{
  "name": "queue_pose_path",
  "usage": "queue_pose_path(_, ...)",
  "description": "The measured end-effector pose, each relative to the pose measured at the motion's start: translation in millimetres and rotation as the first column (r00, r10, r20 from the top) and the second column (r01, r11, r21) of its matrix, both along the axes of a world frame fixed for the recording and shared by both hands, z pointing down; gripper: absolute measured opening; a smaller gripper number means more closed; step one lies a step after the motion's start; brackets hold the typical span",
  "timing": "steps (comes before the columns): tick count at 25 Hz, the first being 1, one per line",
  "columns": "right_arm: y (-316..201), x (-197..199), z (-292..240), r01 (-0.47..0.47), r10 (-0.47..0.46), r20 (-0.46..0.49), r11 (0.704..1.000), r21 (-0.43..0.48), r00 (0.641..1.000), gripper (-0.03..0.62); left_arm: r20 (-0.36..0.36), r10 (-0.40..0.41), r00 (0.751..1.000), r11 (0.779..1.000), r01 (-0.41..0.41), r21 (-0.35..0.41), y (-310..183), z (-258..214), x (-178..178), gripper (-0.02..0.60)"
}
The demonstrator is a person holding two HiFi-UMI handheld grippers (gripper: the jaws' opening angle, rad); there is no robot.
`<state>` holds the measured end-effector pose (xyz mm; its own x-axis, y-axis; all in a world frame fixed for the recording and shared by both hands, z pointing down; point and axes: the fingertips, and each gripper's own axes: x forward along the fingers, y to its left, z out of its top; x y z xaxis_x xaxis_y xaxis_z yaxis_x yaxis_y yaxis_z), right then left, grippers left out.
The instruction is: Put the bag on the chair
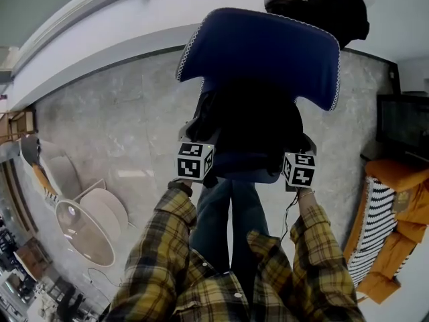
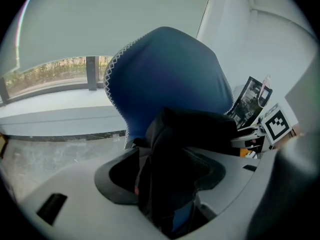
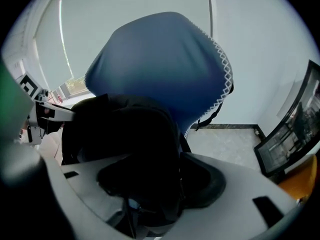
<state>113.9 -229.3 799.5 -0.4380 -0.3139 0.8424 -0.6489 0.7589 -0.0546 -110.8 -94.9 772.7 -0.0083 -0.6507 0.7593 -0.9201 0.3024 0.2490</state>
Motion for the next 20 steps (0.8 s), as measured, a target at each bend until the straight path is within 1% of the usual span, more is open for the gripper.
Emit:
queue_pose_path(6,-3.8,-4.0,-30.8,-0.029,0.027,0.034,0.997,0.075,0.999,0.241,0.007,-0.046,0.999,0.997,0.046,0.068,-1.7,-30.1,-7.3,0.261)
queue_pose_path(12,2.3,-9.4,-57.7,-0.063,0.055,0.078,0.994,0.094,0.995,0.241,0.003,-0.077,0.997,0.987,0.076,0.142,-5.7,-64.6,-10.2,0.261)
queue_pose_path(16,5.1,-20.2,-87.8,-0.081,0.066,0.145,0.992,0.095,0.987,0.225,0.001,-0.092,0.996,0.977,0.090,0.194,-9.1,-95.6,-10.4,0.259)
queue_pose_path(20,7.1,-38.7,-129.4,-0.068,0.042,0.224,0.992,0.107,0.974,0.198,-0.002,-0.112,0.994,0.962,0.109,0.252,-10.9,-133.9,-12.1,0.248)
